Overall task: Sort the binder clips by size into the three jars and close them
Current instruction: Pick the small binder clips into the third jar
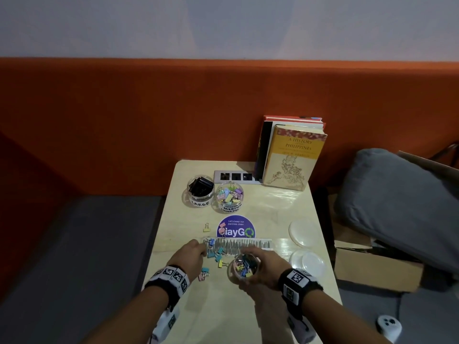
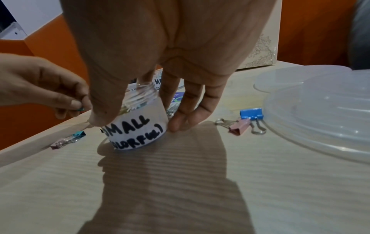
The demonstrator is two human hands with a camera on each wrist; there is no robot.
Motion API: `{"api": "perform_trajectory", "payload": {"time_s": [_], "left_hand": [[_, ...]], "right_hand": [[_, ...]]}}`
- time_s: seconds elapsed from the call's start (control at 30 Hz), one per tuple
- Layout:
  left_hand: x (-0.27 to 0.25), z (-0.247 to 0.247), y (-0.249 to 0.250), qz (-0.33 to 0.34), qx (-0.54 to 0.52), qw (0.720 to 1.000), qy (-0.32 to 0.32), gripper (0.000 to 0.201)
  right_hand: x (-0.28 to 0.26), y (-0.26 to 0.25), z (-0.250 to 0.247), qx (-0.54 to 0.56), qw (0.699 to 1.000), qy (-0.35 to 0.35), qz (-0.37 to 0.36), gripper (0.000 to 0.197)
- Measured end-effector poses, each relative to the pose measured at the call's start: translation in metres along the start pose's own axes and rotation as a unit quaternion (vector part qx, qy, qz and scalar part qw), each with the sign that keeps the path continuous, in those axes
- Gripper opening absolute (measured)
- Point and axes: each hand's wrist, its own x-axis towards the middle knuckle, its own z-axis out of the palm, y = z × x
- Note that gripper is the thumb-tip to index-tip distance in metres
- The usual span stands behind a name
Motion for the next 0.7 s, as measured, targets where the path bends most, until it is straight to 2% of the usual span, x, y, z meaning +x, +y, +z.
{"api": "perform_trajectory", "payload": {"time_s": [0.2,0.33,0.5,0.6,0.63,0.7], "left_hand": [[0.005,-0.017,0.042,0.079,-0.052,0.995,-0.024,0.026],[0.008,-0.018,0.070,0.136,-0.048,0.989,-0.039,0.017],[0.007,-0.014,0.082,0.147,-0.045,0.985,-0.074,0.022],[0.005,-0.011,0.079,0.160,-0.078,0.981,-0.071,0.043],[0.004,-0.012,0.077,0.157,-0.088,0.982,-0.064,0.045],[0.004,-0.014,0.073,0.150,-0.087,0.984,-0.033,0.035]], "right_hand": [[0.001,-0.006,-0.005,-0.025,1.000,-0.015,0.002,0.087],[-0.002,-0.009,-0.007,-0.020,1.000,-0.015,0.005,0.084],[-0.004,-0.013,-0.010,-0.019,0.999,-0.021,0.015,0.077],[-0.005,-0.013,-0.010,-0.017,0.999,-0.020,0.019,0.074],[-0.004,-0.014,-0.010,-0.013,1.000,-0.018,0.020,0.077],[-0.004,-0.013,-0.008,-0.002,1.000,-0.018,0.017,0.084]]}}
